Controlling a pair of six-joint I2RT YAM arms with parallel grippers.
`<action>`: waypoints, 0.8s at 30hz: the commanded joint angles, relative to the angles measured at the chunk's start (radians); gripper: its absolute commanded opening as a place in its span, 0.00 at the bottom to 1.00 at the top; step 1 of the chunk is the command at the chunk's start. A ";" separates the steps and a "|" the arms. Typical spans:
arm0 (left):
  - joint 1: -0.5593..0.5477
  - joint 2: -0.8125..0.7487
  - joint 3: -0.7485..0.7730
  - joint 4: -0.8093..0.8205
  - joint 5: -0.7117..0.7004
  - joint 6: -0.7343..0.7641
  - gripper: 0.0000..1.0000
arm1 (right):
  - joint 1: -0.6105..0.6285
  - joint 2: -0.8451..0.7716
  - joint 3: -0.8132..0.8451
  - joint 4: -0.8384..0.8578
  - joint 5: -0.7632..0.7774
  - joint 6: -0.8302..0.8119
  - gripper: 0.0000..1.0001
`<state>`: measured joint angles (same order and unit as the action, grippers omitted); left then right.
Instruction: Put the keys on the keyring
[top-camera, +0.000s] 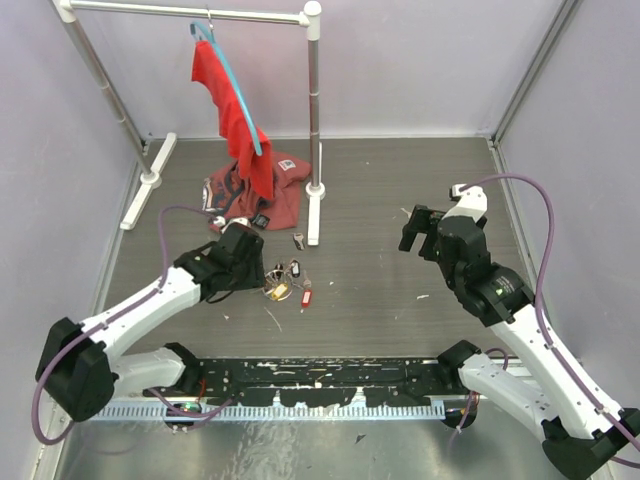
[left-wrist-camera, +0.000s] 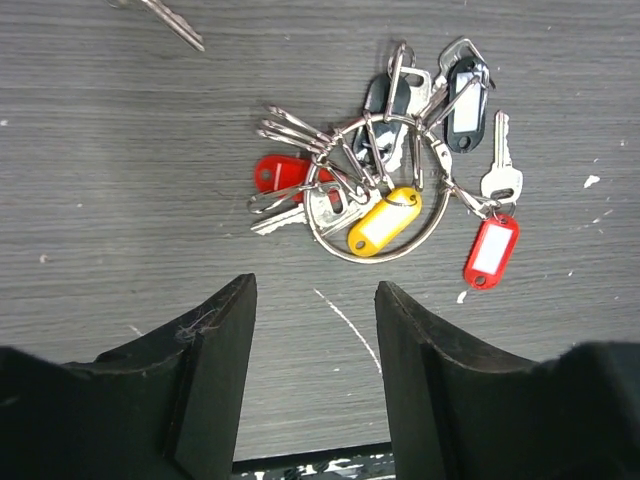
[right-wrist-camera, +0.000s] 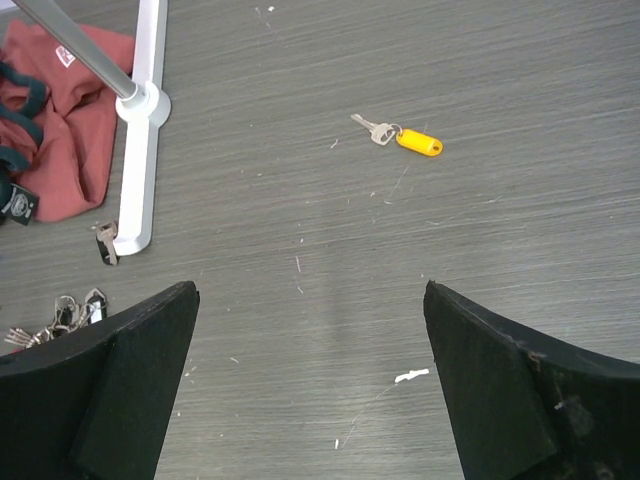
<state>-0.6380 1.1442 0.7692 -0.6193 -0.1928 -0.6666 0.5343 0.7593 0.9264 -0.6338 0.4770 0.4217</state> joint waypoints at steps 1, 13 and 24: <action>-0.035 0.060 -0.015 0.135 -0.064 -0.042 0.56 | -0.002 -0.006 -0.003 0.019 -0.021 0.023 1.00; -0.038 0.221 -0.017 0.173 -0.056 -0.028 0.41 | -0.002 -0.007 -0.011 0.009 -0.027 0.032 1.00; -0.042 0.268 -0.034 0.173 -0.071 -0.054 0.32 | -0.001 -0.002 -0.014 0.008 -0.041 0.034 1.00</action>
<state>-0.6769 1.4059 0.7471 -0.4503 -0.2276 -0.7052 0.5343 0.7593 0.9047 -0.6445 0.4385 0.4477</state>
